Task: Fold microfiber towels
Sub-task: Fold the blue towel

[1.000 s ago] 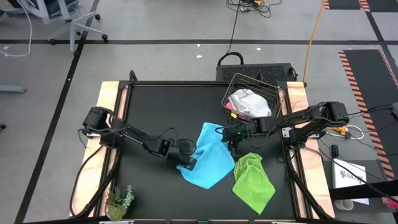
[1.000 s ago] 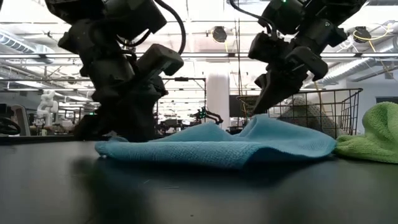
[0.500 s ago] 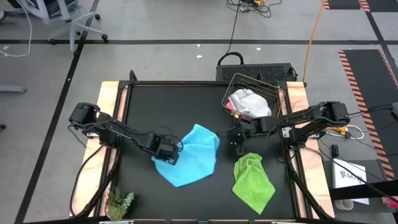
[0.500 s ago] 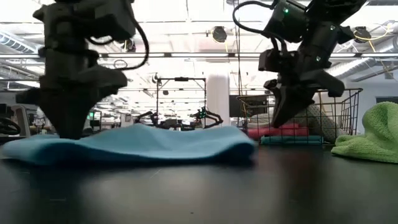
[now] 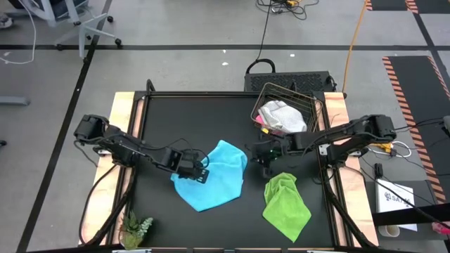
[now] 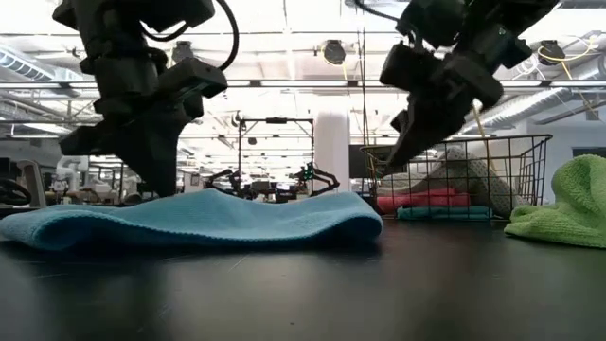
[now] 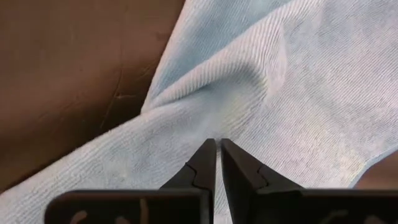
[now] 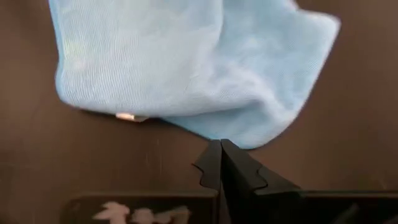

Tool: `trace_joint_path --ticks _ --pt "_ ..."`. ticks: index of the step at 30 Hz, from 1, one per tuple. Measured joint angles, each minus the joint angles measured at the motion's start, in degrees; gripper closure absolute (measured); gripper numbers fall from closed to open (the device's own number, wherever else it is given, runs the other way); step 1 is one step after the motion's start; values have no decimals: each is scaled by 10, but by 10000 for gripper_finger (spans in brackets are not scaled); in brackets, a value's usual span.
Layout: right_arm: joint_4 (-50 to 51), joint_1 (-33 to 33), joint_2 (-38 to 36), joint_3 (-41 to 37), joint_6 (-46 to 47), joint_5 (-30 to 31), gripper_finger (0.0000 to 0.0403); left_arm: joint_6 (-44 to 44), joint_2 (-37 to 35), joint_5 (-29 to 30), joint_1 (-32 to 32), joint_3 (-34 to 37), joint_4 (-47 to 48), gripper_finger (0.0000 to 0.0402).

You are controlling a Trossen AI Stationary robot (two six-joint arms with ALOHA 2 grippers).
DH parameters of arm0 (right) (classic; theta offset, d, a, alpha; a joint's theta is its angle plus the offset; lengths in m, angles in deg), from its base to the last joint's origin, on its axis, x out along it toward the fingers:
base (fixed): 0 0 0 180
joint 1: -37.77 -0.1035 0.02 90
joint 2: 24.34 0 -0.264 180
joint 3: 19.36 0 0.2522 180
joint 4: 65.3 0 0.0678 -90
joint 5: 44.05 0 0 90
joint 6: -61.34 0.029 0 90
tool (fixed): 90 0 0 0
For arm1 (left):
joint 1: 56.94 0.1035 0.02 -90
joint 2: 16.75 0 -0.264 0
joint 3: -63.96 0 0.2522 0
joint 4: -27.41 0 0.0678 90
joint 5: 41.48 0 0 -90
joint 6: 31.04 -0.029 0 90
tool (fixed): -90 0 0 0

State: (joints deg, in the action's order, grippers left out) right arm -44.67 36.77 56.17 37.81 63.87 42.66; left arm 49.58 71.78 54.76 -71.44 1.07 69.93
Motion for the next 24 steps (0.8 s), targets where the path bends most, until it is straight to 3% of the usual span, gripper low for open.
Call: trace_joint_path --ticks 13,20,24 --pt "-146 -29 104 0 13 -12 403 -6 0 9 0 -1 -3 376" --pt "-125 -29 104 0 11 -11 403 -8 -1 9 0 -1 -3 376" --pt "-112 -29 117 0 -6 28 403 -9 -1 13 0 -1 -3 376"
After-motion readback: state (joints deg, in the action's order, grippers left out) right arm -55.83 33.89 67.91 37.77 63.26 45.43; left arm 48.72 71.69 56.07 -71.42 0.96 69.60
